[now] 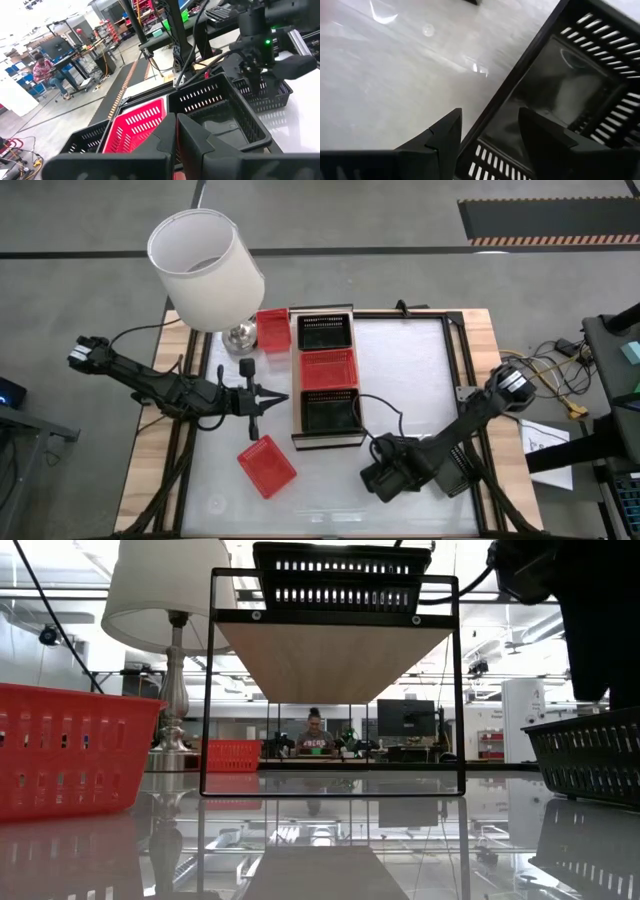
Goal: Stack baskets on shelf by color
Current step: Stack the black bin on the top black bin on the shelf
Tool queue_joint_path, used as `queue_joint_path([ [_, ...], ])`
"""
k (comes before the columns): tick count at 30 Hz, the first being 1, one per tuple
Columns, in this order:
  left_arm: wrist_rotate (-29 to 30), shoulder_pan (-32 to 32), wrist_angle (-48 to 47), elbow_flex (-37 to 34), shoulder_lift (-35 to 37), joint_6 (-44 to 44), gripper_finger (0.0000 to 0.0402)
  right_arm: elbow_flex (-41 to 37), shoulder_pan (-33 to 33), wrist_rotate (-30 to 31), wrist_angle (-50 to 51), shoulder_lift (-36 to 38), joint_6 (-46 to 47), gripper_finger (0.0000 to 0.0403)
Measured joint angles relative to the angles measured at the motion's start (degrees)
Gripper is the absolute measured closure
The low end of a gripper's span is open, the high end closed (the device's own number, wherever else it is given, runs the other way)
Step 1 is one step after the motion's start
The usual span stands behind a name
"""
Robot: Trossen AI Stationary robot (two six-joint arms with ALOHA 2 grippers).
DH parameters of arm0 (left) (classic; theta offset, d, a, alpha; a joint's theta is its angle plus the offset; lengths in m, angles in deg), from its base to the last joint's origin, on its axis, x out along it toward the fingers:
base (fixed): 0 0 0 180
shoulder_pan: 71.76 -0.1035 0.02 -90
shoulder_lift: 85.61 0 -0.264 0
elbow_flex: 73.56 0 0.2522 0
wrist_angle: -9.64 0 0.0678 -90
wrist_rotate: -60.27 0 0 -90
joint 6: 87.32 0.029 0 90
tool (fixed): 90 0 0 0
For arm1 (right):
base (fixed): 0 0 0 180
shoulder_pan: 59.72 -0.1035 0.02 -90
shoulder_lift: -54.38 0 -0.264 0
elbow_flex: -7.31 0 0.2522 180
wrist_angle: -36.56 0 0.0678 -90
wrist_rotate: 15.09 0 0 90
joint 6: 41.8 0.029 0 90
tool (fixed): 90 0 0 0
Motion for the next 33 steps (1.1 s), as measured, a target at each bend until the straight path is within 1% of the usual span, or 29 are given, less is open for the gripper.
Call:
queue_joint_path([
  [7,0.0,0.0,0.0,-0.3,0.1,0.0,0.0402,0.0,-0.2,0.0,-1.7,-1.5,0.1,0.0217],
  [10,0.0,0.0,0.1,-0.3,0.3,0.0,0.0402,0.0,-0.1,0.0,-1.7,-2.2,0.5,0.0233],
  [13,0.0,0.0,0.1,-0.4,0.4,0.0,0.0402,0.0,-0.1,0.0,-1.7,-3.0,1.4,0.0267],
  [19,0.0,0.1,0.0,-0.7,0.5,-0.3,0.0402,0.0,-0.8,0.2,-2.3,-3.8,3.5,0.0351],
  [22,0.0,0.1,0.1,-0.8,0.4,-0.4,0.0402,0.0,-1.6,1.7,-2.3,-3.9,5.0,0.0385],
  [27,0.0,0.0,0.4,-1.0,0.4,-0.4,0.0402,0.0,-2.8,3.2,-2.3,-3.7,7.4,0.0389],
  [33,0.0,0.0,2.4,-1.3,0.4,-0.4,0.0402,0.0,-2.9,3.2,0.6,-1.4,6.5,0.039],
])
